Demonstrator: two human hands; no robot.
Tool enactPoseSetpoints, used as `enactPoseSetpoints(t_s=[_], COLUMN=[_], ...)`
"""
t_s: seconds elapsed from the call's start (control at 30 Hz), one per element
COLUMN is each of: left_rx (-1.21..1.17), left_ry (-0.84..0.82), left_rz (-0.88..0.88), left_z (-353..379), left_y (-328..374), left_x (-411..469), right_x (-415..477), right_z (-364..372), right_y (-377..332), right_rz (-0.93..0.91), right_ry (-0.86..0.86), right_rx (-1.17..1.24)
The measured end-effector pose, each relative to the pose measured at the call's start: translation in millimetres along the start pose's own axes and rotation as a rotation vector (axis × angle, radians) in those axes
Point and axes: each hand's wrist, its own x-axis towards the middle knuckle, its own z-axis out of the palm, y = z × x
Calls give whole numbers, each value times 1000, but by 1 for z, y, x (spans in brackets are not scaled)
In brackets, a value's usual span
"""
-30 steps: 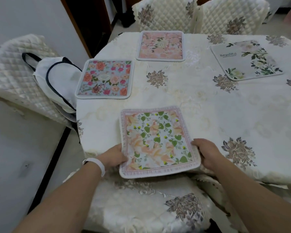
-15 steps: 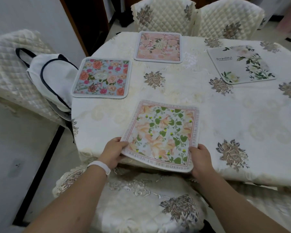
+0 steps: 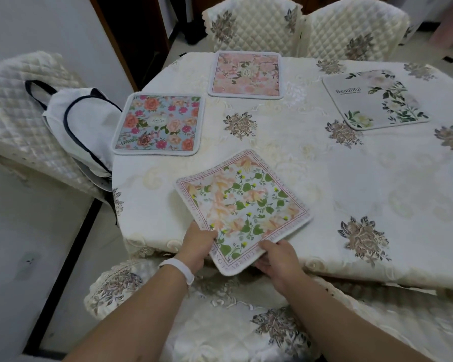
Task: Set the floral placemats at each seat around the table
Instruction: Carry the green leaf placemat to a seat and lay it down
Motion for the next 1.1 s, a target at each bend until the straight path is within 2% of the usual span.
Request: enactPoseSetpoints(t_s=[0.13,0.23,0.37,0.53,1.0,1.1], left_rx=[31,37,62,63,256,318], left_ry=[-17,-75,-93,33,174,180], left_rz=[13,37,57,125,168,229], left_z=[-23,-40,-55,-55,-56,-62], left_y=[10,16,21,30,32,28], left_x=[5,3,6,18,51,49], right_x=[16,23,27,29,34,34], right_z=[-22,-34,-38,-34,-35,-38], right_y=[-26,-47,-61,-53,-37,-37], right_rz=[-87,-99,-102,-258,-275,-275], right_ry=[147,172,118,174,191,179], right_rx=[101,96,-102,-441,-797,-867])
